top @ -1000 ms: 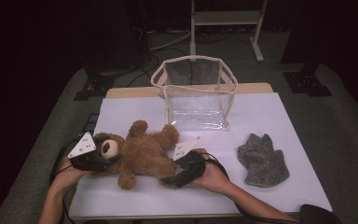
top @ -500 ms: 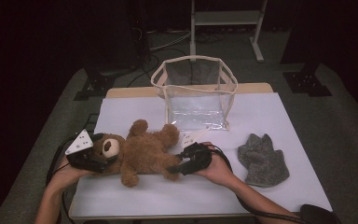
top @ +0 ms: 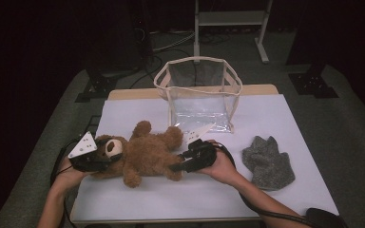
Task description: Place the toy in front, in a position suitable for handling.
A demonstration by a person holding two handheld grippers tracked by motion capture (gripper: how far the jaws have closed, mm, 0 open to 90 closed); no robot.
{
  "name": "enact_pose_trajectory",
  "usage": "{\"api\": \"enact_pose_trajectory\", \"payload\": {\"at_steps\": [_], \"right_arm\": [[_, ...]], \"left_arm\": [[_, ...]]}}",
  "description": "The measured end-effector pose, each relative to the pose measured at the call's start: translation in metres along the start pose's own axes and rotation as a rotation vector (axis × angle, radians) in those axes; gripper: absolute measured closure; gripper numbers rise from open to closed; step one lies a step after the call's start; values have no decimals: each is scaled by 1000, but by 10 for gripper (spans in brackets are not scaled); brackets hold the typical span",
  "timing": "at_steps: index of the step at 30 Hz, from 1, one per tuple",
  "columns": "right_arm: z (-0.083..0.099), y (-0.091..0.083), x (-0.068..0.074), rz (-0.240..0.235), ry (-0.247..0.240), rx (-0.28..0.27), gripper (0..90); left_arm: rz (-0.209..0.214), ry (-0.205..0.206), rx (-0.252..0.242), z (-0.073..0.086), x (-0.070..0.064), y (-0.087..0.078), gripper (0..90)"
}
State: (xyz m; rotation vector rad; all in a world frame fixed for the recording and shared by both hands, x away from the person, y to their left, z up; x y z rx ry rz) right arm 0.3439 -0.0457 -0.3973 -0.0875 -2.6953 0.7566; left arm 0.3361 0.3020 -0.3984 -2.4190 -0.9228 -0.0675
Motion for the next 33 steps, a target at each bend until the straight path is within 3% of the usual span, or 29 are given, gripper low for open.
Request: {"api": "enact_pose_trajectory", "payload": {"at_steps": [7,10,16,21,25,28,31,33], "right_arm": [[-17,-32,4,19,-26,-1,658],[-17,-54,10,35,-37,-11,658],[-6,-111,28,105,-73,-4,657],[21,-157,39,181,-69,6,655],[53,-180,42,226,-33,21,654],[84,-187,41,233,14,30,653],[113,-185,39,234,53,36,637],[125,-184,37,222,77,15,573]], "left_arm": [[25,33,-39,-28,-8,8,343],[51,44,-69,-45,-14,15,344],[118,85,-116,-85,-40,45,342],[191,127,-131,-110,-68,82,342],[256,131,-107,-114,-94,117,343],[315,145,-42,-104,-117,139,360],[313,122,-76,-101,-123,140,355],[315,112,-76,-100,-123,138,350]]}}
Point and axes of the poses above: each handheld gripper's, and its own axes: y roughly forward along the jaws, z roughly out of its underside, x roughly to its left, the point moved 2 cm from there along y, roughly forward along the jaws, and after that the axes turned 2 degrees about -z, right-handed, at the moved point
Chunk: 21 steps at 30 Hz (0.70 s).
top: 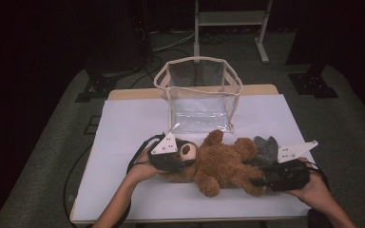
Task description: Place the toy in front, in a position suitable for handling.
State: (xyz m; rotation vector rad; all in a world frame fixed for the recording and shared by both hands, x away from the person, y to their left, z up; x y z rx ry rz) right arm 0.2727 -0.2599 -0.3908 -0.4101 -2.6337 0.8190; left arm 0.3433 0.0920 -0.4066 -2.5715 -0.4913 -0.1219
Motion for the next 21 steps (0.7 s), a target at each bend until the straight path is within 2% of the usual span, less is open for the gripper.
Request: {"api": "enact_pose_trajectory", "payload": {"at_steps": [3,4,6,8,11,12,14,16,19,21], "right_arm": [[8,0,-2,-17,-2,-8,425],[10,-2,-2,-36,5,-12,399],[15,-13,-4,-33,10,-55,367],[20,-27,-8,-21,33,-110,349],[28,-43,-22,81,72,-154,328],[31,-45,-30,148,90,-162,321],[35,-43,-46,270,115,-143,317],[35,-37,-58,306,133,-131,317],[33,-23,-72,335,119,-92,309],[33,-12,-79,328,120,-63,309]], "left_arm": [[-7,8,16,-1,-4,-3,331],[-7,8,16,-1,-5,-4,319],[-9,2,21,-2,-6,-6,287],[-10,-25,12,-3,-4,-10,243],[-42,-70,7,-3,0,-16,150],[-44,-81,-2,-3,0,-18,126],[-56,-83,-8,0,2,-21,117],[-63,-93,-13,3,4,-23,119],[-63,-107,-39,8,5,-25,138],[-39,-95,-56,10,5,-27,198]]}}
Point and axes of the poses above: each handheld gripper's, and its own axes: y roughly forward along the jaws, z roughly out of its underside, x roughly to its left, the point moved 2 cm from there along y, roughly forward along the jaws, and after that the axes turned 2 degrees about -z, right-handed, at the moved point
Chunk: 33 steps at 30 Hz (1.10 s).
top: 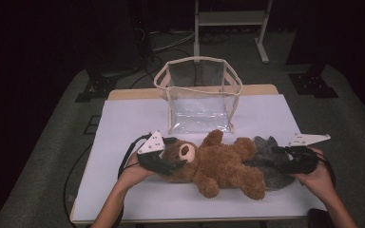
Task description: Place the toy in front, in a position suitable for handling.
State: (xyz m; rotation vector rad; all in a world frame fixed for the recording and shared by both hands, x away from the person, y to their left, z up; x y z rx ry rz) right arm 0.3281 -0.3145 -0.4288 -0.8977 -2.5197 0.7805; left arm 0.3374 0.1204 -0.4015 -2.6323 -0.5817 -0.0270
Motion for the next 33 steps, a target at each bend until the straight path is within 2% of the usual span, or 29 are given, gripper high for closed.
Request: {"api": "enact_pose_trajectory", "payload": {"at_steps": [2,4,6,7,8,9,10,13,17,20,22,25,27,29,31,33], "right_arm": [[2,13,-2,25,-29,51,309],[8,26,-4,59,-51,114,325],[17,36,-5,66,-47,170,358],[21,38,-3,81,-60,151,372],[22,37,-2,90,-60,146,426],[21,34,-2,105,-52,156,553],[21,31,-3,122,-43,163,604],[24,25,-6,108,0,160,738],[31,12,-14,71,59,152,779],[38,-4,-19,80,99,135,785],[40,-18,-20,83,117,105,785],[30,-44,-15,84,107,43,786],[17,-59,-9,56,102,-5,784],[0,-68,1,44,56,-23,782],[-18,-68,14,-9,22,-39,779],[-38,-56,31,-73,-34,-39,776]], "left_arm": [[6,13,9,1,-1,-1,227],[19,6,25,2,-1,-1,262],[26,-5,36,4,-2,1,276],[32,-17,36,6,-2,2,275],[33,-21,37,6,-2,2,275],[34,-24,33,7,-1,2,275],[35,-25,35,7,-2,2,274],[41,-18,40,7,-4,2,274],[43,-11,41,8,-6,1,276],[45,-7,47,7,-7,2,276],[41,-6,51,7,-7,2,276],[36,-8,53,6,-8,4,274],[30,0,63,5,-8,4,270],[25,3,66,4,-10,4,267],[22,11,75,3,-11,5,264],[18,16,78,2,-12,5,264]]}}
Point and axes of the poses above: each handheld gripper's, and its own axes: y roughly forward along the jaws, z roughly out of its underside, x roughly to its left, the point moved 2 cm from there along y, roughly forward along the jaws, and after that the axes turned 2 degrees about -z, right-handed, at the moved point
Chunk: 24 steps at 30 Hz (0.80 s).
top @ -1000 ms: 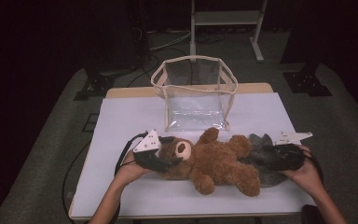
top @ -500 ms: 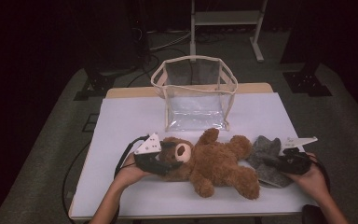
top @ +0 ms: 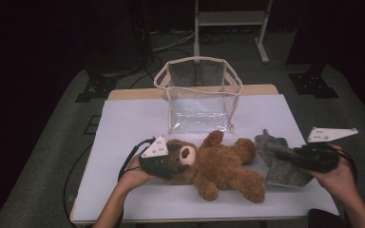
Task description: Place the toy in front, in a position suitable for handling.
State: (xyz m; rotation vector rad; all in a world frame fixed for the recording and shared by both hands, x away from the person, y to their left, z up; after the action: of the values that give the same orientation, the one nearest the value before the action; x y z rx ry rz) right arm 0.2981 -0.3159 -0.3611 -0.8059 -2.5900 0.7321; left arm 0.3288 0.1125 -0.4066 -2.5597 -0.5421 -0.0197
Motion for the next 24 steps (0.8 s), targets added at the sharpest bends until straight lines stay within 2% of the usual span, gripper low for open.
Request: {"api": "enact_pose_trajectory", "payload": {"at_steps": [2,4,6,9,12,14,15,17,18,19,21,23,24], "right_arm": [[-14,17,12,-66,-34,9,775],[-30,43,25,-143,-80,26,775],[-42,64,35,-197,-105,43,775],[-59,99,52,-248,-166,73,768],[-67,120,62,-254,-202,78,758],[-64,125,62,-247,-205,72,754],[-61,124,61,-244,-200,63,754],[-50,118,56,-258,-163,25,752],[-44,116,53,-274,-141,-1,751],[-38,114,50,-297,-114,0,749],[-31,109,46,-309,-104,-7,747],[-32,104,45,-294,-110,2,744],[-32,103,46,-285,-120,12,744]], "left_arm": [[-2,8,7,0,-1,0,265],[-1,17,11,-1,-2,-1,266],[-2,23,14,-1,-3,-1,266],[-4,27,19,-1,-3,0,267],[-8,30,22,-1,-4,-1,264],[-10,42,25,-2,-4,-3,232],[-26,41,28,-3,-2,-4,198],[-53,23,25,-4,0,-6,110],[-52,11,13,-4,2,-7,87],[-48,2,-4,-3,4,-8,87],[-43,-25,-33,-2,6,-8,82],[-9,-28,-35,0,5,-4,94],[8,-22,-26,2,3,-2,133]]}}
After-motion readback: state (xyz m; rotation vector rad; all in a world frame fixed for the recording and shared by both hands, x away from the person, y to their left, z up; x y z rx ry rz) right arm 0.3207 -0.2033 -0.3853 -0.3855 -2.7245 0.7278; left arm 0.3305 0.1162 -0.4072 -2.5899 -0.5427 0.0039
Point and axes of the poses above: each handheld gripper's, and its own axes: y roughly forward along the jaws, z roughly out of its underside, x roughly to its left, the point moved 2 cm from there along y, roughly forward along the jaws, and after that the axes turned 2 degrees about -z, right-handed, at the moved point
